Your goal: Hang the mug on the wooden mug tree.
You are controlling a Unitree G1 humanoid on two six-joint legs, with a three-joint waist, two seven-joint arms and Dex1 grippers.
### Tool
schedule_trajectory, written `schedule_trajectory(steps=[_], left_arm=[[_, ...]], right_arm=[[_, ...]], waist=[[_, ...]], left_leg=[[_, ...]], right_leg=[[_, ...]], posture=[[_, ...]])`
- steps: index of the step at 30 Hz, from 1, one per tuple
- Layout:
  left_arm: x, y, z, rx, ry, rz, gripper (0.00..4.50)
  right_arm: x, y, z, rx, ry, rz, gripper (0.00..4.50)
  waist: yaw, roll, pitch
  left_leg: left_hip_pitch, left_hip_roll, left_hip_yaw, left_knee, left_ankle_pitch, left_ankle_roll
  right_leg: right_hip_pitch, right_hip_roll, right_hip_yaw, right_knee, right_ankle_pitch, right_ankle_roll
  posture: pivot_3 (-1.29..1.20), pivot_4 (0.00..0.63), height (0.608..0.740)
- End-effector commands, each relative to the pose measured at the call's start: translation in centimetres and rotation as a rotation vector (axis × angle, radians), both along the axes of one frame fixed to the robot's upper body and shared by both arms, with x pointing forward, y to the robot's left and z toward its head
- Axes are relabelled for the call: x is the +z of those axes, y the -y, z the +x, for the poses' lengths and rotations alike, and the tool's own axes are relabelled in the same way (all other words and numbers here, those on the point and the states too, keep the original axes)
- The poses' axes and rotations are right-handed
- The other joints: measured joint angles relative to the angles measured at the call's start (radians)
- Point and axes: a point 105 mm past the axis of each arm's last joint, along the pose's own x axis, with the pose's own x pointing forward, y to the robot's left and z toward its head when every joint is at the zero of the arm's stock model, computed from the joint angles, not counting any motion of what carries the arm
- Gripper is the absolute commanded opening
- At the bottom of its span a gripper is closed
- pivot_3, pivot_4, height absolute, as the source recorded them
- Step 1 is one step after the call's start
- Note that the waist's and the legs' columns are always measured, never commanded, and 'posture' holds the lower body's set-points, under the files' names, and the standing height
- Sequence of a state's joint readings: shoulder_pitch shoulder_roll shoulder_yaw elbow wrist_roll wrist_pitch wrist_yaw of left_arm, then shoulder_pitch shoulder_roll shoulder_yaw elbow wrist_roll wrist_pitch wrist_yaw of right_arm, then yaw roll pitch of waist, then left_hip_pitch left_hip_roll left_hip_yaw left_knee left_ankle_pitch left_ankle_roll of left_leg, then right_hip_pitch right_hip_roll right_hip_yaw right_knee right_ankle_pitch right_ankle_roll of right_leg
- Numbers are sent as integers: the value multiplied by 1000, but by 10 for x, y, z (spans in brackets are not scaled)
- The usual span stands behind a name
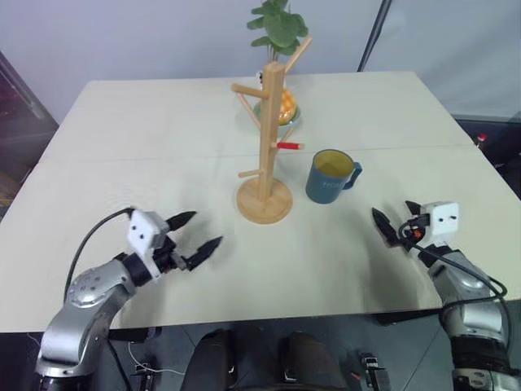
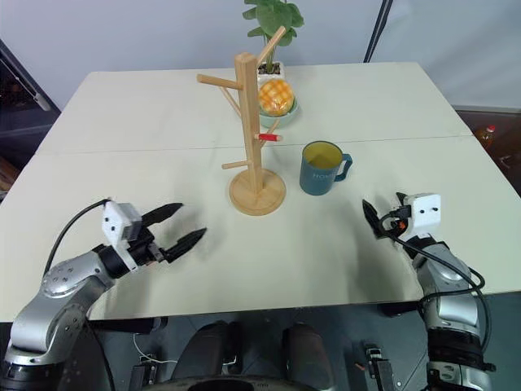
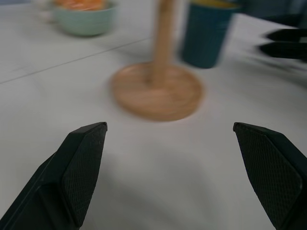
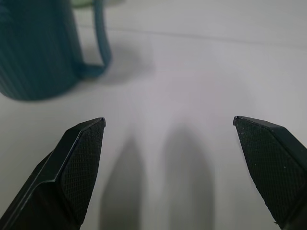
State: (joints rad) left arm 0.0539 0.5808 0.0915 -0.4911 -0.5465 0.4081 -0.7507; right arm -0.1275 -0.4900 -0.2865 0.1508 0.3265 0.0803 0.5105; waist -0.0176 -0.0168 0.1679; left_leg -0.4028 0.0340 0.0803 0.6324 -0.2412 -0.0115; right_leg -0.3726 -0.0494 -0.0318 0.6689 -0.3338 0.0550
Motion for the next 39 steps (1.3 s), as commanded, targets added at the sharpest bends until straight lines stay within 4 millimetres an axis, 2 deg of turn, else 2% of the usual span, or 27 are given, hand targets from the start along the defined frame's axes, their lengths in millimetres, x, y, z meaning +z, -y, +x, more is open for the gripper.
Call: schedule_trajectory(steps=[1,6,12,21,31,34,39], left_arm=[[11,12,-4,-95,28,20,4500],[11,14,2,-103,36,29,4500],[12,18,2,-106,47,27,4500],[14,17,0,-90,57,27,4500],[16,16,3,-94,63,31,4500],[16,16,3,-94,64,34,4500],[16,14,4,-88,68,37,4500]], right_arm=[[21,-9,13,26,74,-17,4447],[25,-18,35,28,89,-34,4447],[27,-25,51,49,99,-39,4447],[31,-33,61,94,109,-29,4447],[24,-45,72,137,90,5,4447],[25,-49,74,152,96,23,3689],[28,-56,73,195,115,48,1093]], waist=[[0,0,0],[1,0,0],[2,0,0],[0,0,0],[-1,0,0],[-1,0,0],[0,0,0]], left_leg=[[0,0,0,0,0,0],[-1,0,0,0,0,0],[-1,0,0,0,0,0],[-1,0,0,0,0,0],[-1,0,0,0,0,0],[-1,0,0,0,0,0],[-1,0,0,0,0,0]], right_leg=[[0,0,0,0,0,0],[0,1,0,0,0,0],[-1,1,0,0,0,0],[-1,1,0,0,0,0],[-1,1,0,0,0,0],[-1,1,0,0,0,0],[-1,1,0,0,0,0]], posture=[[0,150,739],[0,150,739],[0,150,739],[0,150,739],[0,150,739],[0,150,739],[0,150,739]])
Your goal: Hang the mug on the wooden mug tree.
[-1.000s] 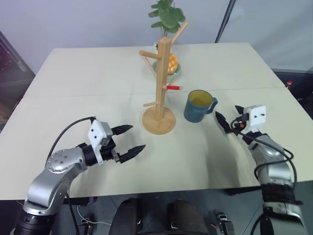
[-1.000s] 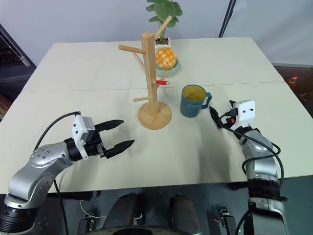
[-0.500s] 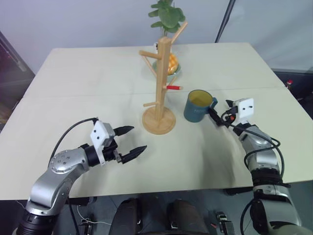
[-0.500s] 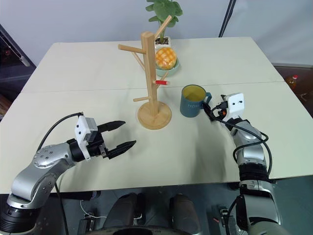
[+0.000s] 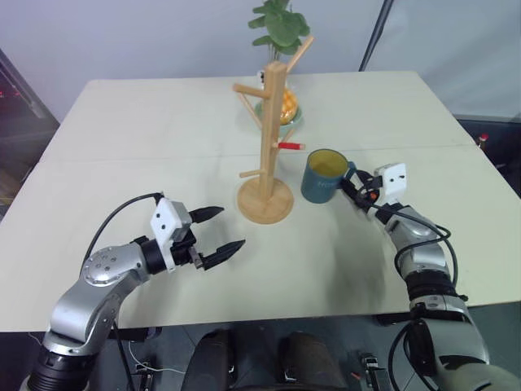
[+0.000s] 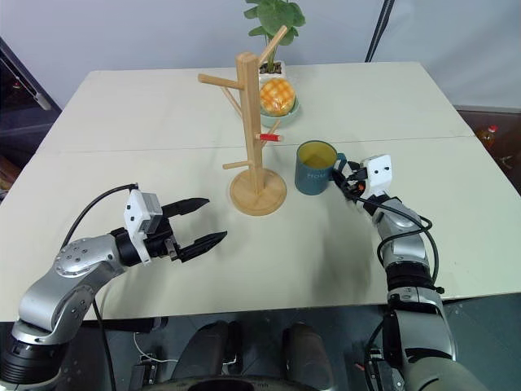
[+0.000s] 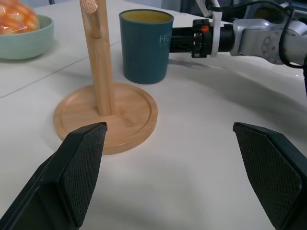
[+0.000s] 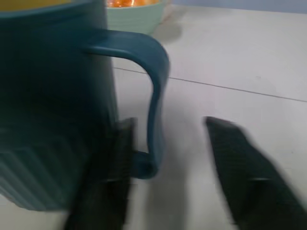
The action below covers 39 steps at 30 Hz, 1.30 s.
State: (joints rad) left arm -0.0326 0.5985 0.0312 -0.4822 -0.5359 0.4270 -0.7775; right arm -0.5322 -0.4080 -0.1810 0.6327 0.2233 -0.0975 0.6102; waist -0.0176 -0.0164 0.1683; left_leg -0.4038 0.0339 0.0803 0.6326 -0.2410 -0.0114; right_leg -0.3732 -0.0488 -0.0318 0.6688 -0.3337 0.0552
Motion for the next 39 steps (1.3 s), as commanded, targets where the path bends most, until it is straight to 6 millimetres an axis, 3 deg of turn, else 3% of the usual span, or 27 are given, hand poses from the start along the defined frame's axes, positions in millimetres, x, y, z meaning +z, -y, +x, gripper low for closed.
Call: schedule_trajectory(steps=[1,2,9,14,17,21,31,39], left_arm=[[8,-2,0,3,45,5,4500],[8,-3,0,4,46,6,4500],[7,-6,-1,20,47,8,4500],[12,-15,7,70,82,15,4500],[17,-17,10,60,93,4,4500],[23,-13,14,26,98,-22,4500],[42,-12,14,-21,133,-40,4500],[68,-16,9,-39,164,-63,4500]], right_arm=[[20,-5,1,34,79,35,564],[21,-6,1,41,83,40,28],[33,-5,-12,43,141,-11,28],[59,-4,-49,118,252,-394,28],[83,-15,-75,215,316,-565,28],[103,-34,-93,300,357,-702,28],[152,-74,-93,352,436,-726,28],[163,-99,-87,419,454,-747,28]], waist=[[0,0,0],[0,0,0],[0,0,0],[9,2,1],[4,2,1],[-3,2,1],[4,1,2],[3,1,2]], left_leg=[[0,0,0,0,0,0],[0,0,0,0,0,0],[0,0,0,0,0,0],[-2,0,0,0,0,0],[-2,0,0,0,0,0],[1,1,0,0,0,0],[-1,1,-1,0,0,-1],[-2,1,-1,0,0,0]], right_leg=[[0,0,0,0,0,0],[0,0,0,0,0,0],[0,0,0,0,0,0],[-1,-1,0,0,0,0],[-1,-1,0,-1,0,0],[0,1,0,0,0,0],[-1,1,0,-1,0,0],[-1,1,0,-1,0,0]], posture=[[0,150,739],[0,150,739],[0,150,739],[0,150,739],[0,150,739],[0,150,739],[0,150,739],[0,150,739]])
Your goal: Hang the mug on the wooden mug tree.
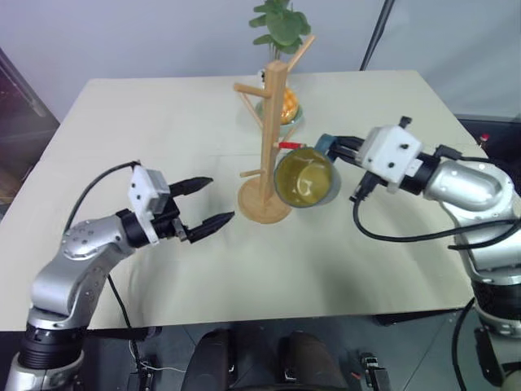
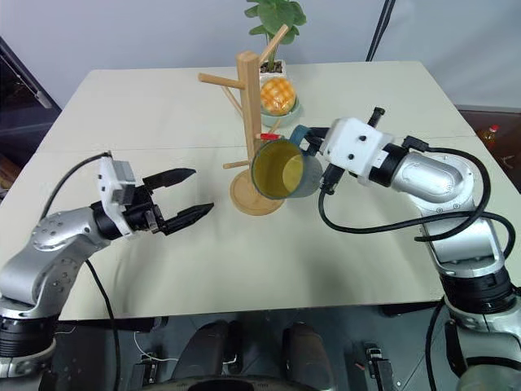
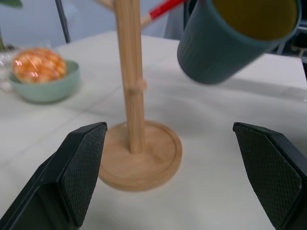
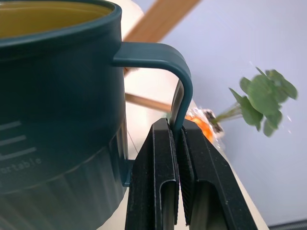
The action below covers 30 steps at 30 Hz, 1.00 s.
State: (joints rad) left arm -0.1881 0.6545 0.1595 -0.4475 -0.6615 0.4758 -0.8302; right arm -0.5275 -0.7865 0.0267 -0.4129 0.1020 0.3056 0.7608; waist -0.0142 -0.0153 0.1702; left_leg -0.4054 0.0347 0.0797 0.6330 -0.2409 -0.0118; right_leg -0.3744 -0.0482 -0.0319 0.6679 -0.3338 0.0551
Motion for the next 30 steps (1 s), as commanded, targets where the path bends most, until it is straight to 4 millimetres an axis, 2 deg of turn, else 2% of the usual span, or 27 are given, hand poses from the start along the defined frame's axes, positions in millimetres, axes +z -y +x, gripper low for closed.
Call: schedule_trajectory(steps=[1,9,18,19,21,24,27,30], left_arm=[[15,0,-6,-15,47,-8,4500],[14,-1,-9,-11,39,1,4500],[14,-1,-10,-5,41,4,4500],[14,-1,-10,-5,40,3,4500],[14,-1,-10,-5,41,2,4500],[14,0,-10,-4,41,1,4500],[14,-1,-9,-1,41,1,4500],[11,-8,-4,45,29,-10,4500]], right_arm=[[14,-9,-2,29,51,-11,28],[16,-24,7,43,53,-43,28],[14,-26,19,7,45,-73,28],[15,-25,20,4,48,-69,670],[18,-25,21,-7,66,-69,1380],[22,-21,22,-26,92,-78,2808],[26,-13,22,-53,103,-78,2808],[28,11,23,-117,74,-21,2808]], waist=[[0,0,0],[-2,0,0],[0,0,0],[0,0,0],[-1,0,0],[-2,0,0],[-1,0,0],[2,0,0]], left_leg=[[0,0,0,0,0,0],[0,0,0,0,0,0],[0,0,0,1,0,0],[0,0,0,1,0,0],[0,0,0,1,0,0],[0,0,0,1,0,0],[0,0,0,1,0,0],[0,0,0,1,0,0]], right_leg=[[0,0,0,0,0,0],[0,0,0,0,0,0],[0,0,0,0,0,0],[0,0,0,0,0,0],[0,0,0,0,0,0],[0,0,0,0,0,0],[0,0,0,0,0,0],[0,0,0,0,0,0]], posture=[[0,150,739],[0,150,739],[0,150,739],[0,150,739],[0,150,739],[0,150,739],[0,150,739],[0,150,739]])
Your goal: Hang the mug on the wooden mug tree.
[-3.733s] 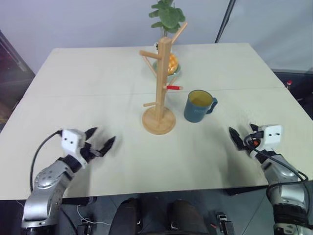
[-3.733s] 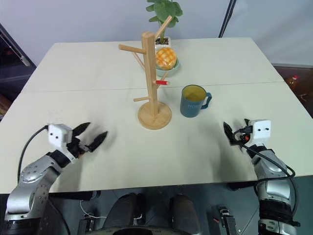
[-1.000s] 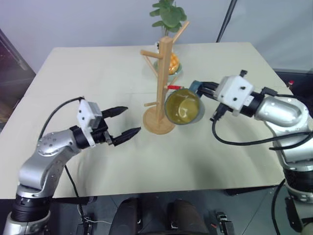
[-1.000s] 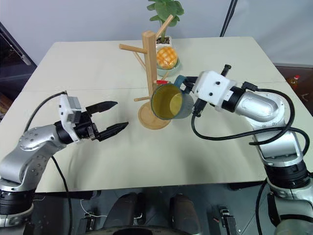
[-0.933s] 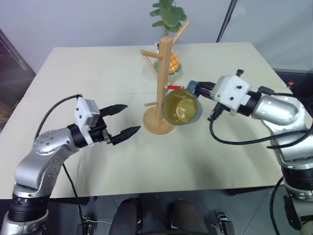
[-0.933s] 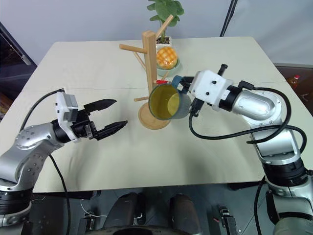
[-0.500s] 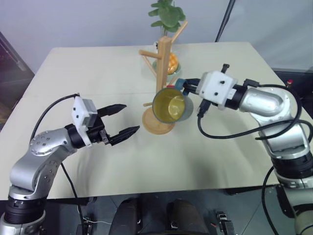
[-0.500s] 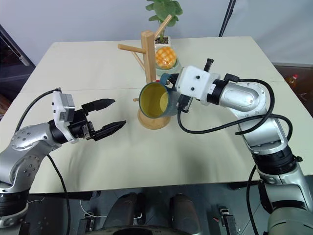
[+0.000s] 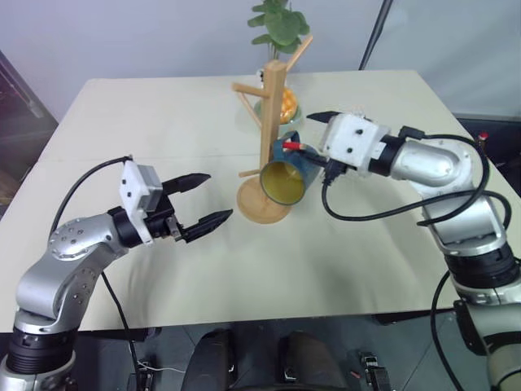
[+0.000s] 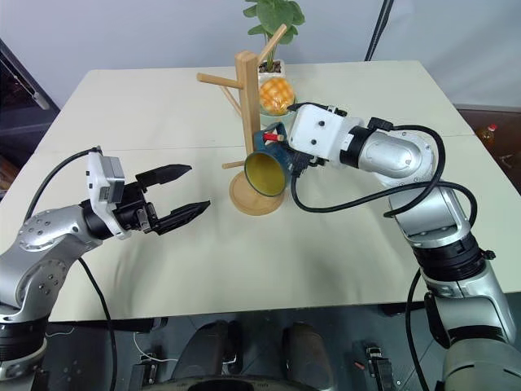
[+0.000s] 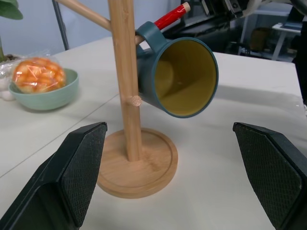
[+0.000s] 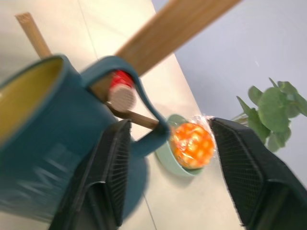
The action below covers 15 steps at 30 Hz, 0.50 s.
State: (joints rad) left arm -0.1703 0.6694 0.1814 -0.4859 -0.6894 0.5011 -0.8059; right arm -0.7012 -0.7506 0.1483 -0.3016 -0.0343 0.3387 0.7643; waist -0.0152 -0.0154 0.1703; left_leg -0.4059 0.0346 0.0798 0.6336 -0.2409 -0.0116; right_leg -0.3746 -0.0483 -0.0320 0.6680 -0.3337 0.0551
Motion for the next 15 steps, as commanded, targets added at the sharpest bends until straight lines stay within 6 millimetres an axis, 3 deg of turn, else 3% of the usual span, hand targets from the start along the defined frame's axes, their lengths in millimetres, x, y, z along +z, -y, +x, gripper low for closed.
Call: schedule_trajectory(steps=[1,4,8,15], left_arm=[[7,-10,3,59,24,-22,4500],[-2,-33,18,217,-3,-86,4500],[-26,-76,40,508,-31,-140,4500],[-75,-116,40,766,-106,-139,4500]], right_arm=[[17,33,-2,-85,27,105,2808],[3,57,-2,-128,-71,351,2808],[-30,85,2,-197,-182,697,2808],[-98,102,6,-327,-273,856,2808]], waist=[[4,0,0],[3,-1,-1],[-3,-1,-1],[-1,-1,-1]], left_leg=[[0,0,0,0,0,0],[0,0,0,0,0,1],[2,0,0,0,0,1],[1,0,0,0,0,1]], right_leg=[[0,0,0,0,0,0],[1,0,0,-1,0,0],[2,0,0,0,0,0],[1,0,0,1,0,0]], posture=[[0,150,739],[0,150,739],[0,150,739],[0,150,739]])
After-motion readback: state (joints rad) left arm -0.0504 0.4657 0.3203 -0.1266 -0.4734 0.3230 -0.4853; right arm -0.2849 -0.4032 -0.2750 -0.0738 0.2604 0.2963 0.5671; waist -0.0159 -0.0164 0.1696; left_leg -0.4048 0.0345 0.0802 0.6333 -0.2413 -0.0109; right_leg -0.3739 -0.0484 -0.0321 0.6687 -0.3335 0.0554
